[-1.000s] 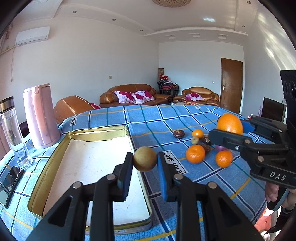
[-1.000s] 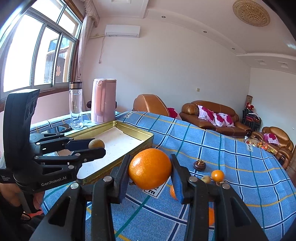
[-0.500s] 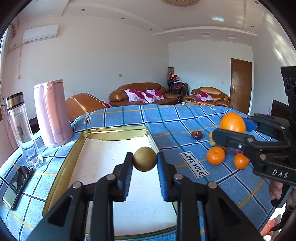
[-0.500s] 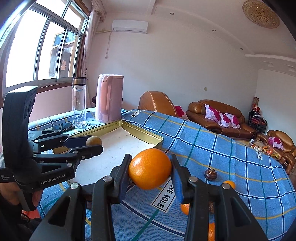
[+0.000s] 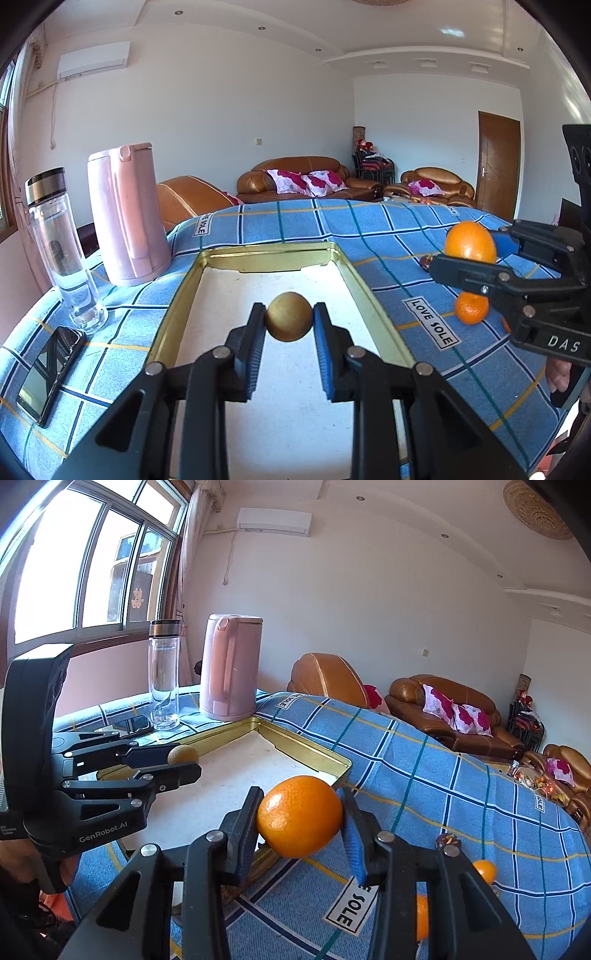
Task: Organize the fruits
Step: 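Lift and carry the tan fruit and orange over the gold tin tray, then open the left tool to drop the tan fruit while the right tool releases the orange into the tray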
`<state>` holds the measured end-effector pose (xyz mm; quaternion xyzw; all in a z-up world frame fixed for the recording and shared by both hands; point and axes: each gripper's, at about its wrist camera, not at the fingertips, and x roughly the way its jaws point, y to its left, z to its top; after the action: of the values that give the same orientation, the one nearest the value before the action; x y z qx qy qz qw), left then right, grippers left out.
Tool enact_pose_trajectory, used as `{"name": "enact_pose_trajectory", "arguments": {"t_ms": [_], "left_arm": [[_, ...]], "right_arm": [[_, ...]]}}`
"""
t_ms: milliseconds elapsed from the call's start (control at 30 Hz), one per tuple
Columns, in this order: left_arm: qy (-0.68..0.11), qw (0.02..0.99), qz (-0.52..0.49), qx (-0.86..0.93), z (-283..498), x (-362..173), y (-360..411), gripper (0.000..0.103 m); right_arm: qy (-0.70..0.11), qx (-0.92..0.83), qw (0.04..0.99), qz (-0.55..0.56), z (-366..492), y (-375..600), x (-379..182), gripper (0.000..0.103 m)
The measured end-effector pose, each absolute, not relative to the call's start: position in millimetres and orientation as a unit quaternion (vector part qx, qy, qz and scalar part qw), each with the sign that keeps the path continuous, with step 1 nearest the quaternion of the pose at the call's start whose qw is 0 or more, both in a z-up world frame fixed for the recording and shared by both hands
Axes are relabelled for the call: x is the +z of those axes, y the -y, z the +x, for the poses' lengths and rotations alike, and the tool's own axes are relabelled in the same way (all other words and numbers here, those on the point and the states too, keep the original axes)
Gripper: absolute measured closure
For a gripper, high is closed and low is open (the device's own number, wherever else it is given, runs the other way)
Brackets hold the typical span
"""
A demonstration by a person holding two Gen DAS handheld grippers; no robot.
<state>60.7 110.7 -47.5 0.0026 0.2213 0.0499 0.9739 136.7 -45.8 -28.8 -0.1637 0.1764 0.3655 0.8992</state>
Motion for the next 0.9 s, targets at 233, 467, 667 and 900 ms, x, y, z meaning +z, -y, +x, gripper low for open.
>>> {"name": "enact_pose_trajectory", "arguments": {"t_ms": [233,467,667,900], "left_arm": [[-0.231,0.971,0.006,0.063,67,-49,-125,0.076],[-0.242,0.967,0.011,0.073,73,-52,-137,0.076],[-0.252,0.964,0.012,0.079,77,-55,-144,0.076],[-0.263,0.961,0.012,0.088,80,-59,-155,0.076]], "right_arm": [[-0.18,0.374,0.893,-0.173,144,28,-32,0.061],[-0.189,0.383,0.886,-0.18,150,11,-37,0.061],[-0.197,0.387,0.882,-0.185,154,-2,-44,0.061],[-0.209,0.395,0.875,-0.188,157,-16,-52,0.061]]}}
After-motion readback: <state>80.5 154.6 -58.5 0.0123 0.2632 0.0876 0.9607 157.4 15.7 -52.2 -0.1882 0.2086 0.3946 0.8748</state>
